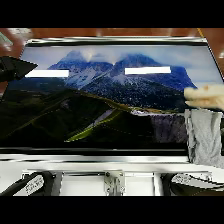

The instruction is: Fold the shirts.

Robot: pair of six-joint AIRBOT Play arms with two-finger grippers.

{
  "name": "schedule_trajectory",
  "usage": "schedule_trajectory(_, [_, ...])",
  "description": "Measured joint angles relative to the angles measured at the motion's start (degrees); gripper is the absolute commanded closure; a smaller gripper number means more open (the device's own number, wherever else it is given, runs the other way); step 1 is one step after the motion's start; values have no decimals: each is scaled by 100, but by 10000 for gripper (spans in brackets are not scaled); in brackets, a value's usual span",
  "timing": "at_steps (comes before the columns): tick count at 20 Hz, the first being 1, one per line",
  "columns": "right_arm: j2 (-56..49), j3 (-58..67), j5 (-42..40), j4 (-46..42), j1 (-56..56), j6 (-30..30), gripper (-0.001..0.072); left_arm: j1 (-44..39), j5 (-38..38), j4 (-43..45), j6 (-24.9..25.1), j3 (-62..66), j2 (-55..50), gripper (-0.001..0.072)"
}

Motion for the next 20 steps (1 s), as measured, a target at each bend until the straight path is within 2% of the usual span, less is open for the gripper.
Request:
schedule_trajectory(4, [72,-291,697,-1233,-358,15,645,0,2,0,-2,0,0,673])
schedule_trajectory(9, [192,-844,1329,-1768,-645,-72,645,0,11,0,0,0,0,673])
schedule_trajectory(13, [498,-2024,1478,-2037,-603,-157,645,0,11,0,0,2,0,673])
schedule_trajectory(18, [922,-3165,1447,-2780,-592,-90,636,0,11,0,0,0,0,673])
schedule_trajectory(19, [966,-3305,1394,-2835,-590,-52,545,0,11,-2,0,0,0,673])
schedule_trajectory(20, [999,-3432,1346,-2898,-581,-22,259,0,11,0,0,0,0,673])
